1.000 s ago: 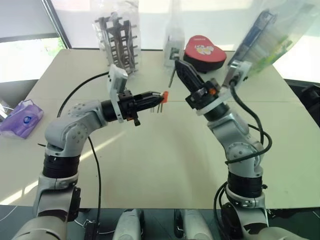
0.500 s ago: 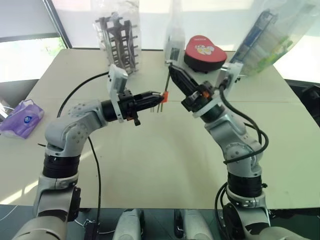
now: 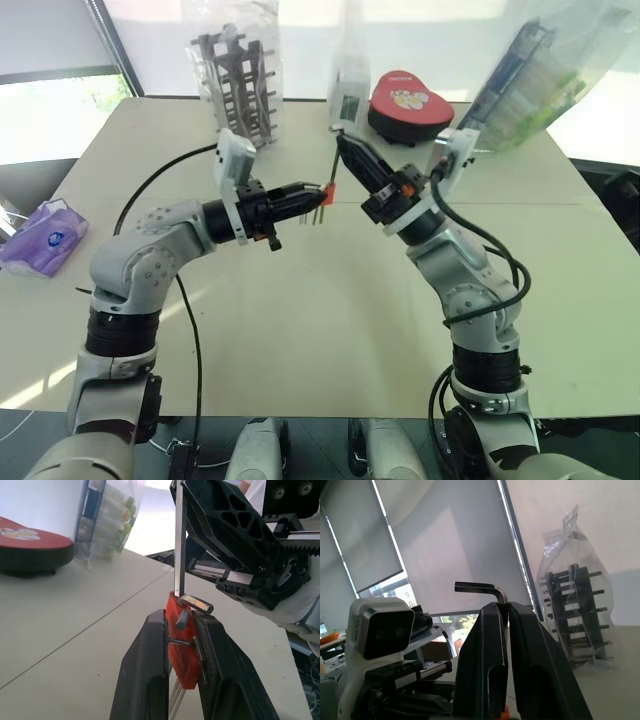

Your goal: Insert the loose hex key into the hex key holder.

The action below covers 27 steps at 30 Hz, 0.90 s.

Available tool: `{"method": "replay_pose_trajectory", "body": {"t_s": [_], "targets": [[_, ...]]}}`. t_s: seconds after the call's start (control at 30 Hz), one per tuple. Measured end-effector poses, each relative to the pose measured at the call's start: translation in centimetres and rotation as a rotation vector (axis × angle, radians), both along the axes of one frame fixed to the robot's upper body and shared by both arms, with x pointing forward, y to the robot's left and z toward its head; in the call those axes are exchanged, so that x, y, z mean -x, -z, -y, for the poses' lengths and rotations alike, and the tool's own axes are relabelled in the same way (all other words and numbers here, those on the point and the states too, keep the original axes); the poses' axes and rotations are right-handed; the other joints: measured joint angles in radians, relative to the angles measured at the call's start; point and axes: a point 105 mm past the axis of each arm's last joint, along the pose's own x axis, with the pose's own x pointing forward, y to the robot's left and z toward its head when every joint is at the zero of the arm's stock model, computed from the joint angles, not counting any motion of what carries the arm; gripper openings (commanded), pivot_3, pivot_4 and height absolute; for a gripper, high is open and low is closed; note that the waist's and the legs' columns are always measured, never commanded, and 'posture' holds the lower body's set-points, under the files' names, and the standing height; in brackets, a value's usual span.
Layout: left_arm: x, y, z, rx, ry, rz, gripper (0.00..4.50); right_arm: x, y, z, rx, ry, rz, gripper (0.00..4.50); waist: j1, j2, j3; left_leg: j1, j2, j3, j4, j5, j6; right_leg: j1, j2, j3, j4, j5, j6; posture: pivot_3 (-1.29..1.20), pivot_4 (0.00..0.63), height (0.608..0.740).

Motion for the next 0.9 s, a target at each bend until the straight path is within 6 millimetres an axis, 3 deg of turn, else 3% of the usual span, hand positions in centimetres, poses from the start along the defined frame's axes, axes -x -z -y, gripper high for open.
{"method": "replay_pose_trajectory", "body": {"t_s": [0.27,0.9], "targets": [[-0.08,-0.02,-0.01,0.004,-0.007,-0.001,0.23,0.25,0.93,-0.04,0.047,0.000,0.013,0.06,0.000,0.000,0.000,0.000,0.000,0.000,0.000,0.000,0.000,0.000,0.000,0.000,0.000,0.000,0.000,0.00,0.150,0.740],[-0.11,-0.20,0.04,0.024,-0.008,0.001,0.23,0.48,0.88,-0.06,0.049,-0.004,0.024,0.06,0.000,0.000,0.000,0.000,0.000,0.000,0.000,0.000,0.000,0.000,0.000,0.000,0.000,0.000,0.000,0.00,0.150,0.740]]}}
